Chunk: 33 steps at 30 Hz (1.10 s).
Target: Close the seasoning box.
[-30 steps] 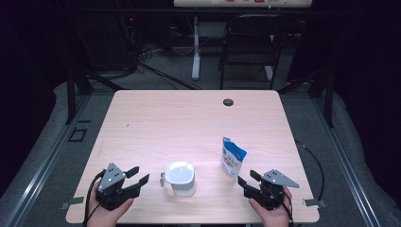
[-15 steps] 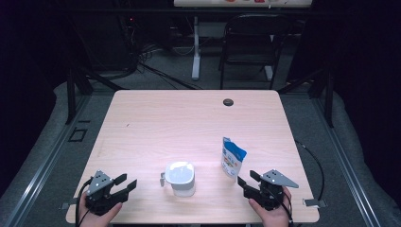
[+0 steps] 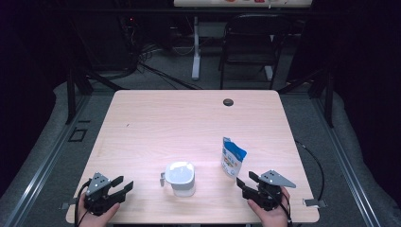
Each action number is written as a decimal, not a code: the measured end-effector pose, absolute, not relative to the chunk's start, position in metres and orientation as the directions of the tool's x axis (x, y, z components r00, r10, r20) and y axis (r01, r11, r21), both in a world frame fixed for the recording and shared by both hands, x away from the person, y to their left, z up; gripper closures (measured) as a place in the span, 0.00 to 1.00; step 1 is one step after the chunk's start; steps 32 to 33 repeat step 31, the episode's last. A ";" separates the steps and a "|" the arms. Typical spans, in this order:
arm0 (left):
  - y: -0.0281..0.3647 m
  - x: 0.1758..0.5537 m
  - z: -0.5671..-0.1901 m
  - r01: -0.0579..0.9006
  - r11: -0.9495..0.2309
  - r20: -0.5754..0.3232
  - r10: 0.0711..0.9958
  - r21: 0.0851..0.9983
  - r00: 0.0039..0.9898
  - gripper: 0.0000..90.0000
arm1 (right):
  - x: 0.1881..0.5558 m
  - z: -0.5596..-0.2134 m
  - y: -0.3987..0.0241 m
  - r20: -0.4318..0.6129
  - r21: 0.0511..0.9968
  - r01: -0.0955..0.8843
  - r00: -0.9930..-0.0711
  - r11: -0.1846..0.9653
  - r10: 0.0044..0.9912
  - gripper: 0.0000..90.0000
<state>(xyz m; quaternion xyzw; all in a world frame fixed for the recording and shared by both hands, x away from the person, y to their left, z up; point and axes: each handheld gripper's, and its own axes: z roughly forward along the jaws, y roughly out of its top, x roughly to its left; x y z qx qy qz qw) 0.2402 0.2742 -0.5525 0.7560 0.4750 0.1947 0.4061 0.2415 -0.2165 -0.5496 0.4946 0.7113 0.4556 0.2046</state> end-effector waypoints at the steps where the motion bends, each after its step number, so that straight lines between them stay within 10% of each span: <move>1: 0.275 0.240 -0.553 0.562 -0.224 -0.088 0.876 0.796 0.474 0.58 | 0.242 -0.550 -0.217 0.160 0.849 0.519 -0.429 0.097 0.889 0.48; 33: 0.276 0.241 -0.569 0.566 -0.236 -0.069 0.883 0.789 0.465 0.47 | 0.245 -0.559 -0.217 0.159 0.833 0.543 -0.422 0.109 0.892 0.46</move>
